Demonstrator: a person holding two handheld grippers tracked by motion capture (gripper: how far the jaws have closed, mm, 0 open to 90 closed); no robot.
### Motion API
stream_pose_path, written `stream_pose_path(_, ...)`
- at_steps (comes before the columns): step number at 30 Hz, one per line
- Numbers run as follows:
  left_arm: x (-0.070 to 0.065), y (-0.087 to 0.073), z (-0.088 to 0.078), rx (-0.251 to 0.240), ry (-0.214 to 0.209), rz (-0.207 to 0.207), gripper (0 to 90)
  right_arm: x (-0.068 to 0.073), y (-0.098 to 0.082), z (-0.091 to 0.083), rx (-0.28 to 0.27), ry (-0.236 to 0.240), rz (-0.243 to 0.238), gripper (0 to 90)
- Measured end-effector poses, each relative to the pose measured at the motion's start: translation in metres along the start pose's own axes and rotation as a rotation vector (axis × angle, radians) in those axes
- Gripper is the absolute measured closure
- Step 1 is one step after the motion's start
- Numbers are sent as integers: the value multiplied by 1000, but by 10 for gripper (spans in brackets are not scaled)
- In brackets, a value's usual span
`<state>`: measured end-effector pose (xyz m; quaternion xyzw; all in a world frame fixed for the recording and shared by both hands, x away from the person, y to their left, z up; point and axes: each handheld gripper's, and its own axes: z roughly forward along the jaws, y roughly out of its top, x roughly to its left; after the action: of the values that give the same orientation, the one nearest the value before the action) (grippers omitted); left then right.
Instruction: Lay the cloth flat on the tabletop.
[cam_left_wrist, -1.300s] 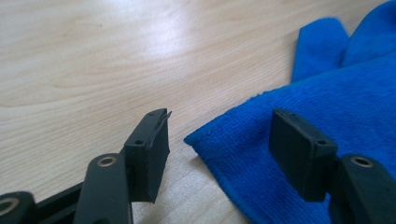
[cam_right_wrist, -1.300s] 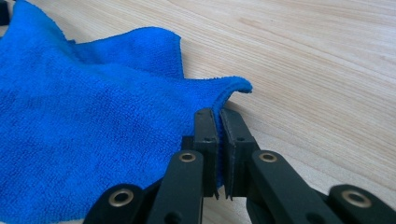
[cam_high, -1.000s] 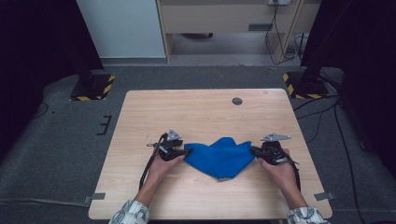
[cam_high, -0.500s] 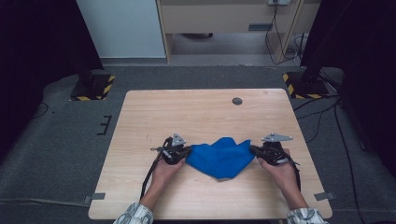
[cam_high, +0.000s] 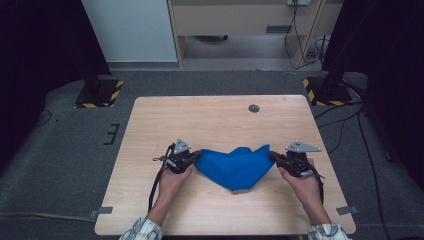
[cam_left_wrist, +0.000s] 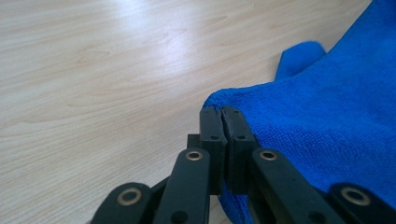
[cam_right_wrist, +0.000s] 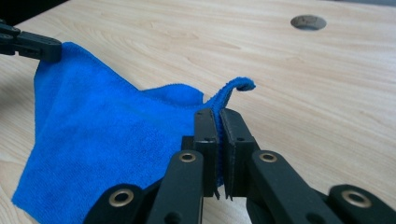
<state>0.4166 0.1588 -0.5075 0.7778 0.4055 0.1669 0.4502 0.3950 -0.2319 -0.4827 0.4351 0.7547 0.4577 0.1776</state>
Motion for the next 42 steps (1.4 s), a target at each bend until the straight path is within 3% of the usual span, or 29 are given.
stream_pose_path(9,3,7,-12,-44,2,-12,879,3,9,-7,-48,-8,-8,861)
stream_pose_path(21,2,15,-23,-82,1,-23,880,12,17,-11,-74,-13,-39,863)
stream_pose_path(30,0,14,-25,-74,-9,-22,880,10,14,-8,-55,-14,-34,863)
stream_pose_path(42,-1,16,-32,-87,-13,-22,880,12,18,-10,-71,-10,-34,863)
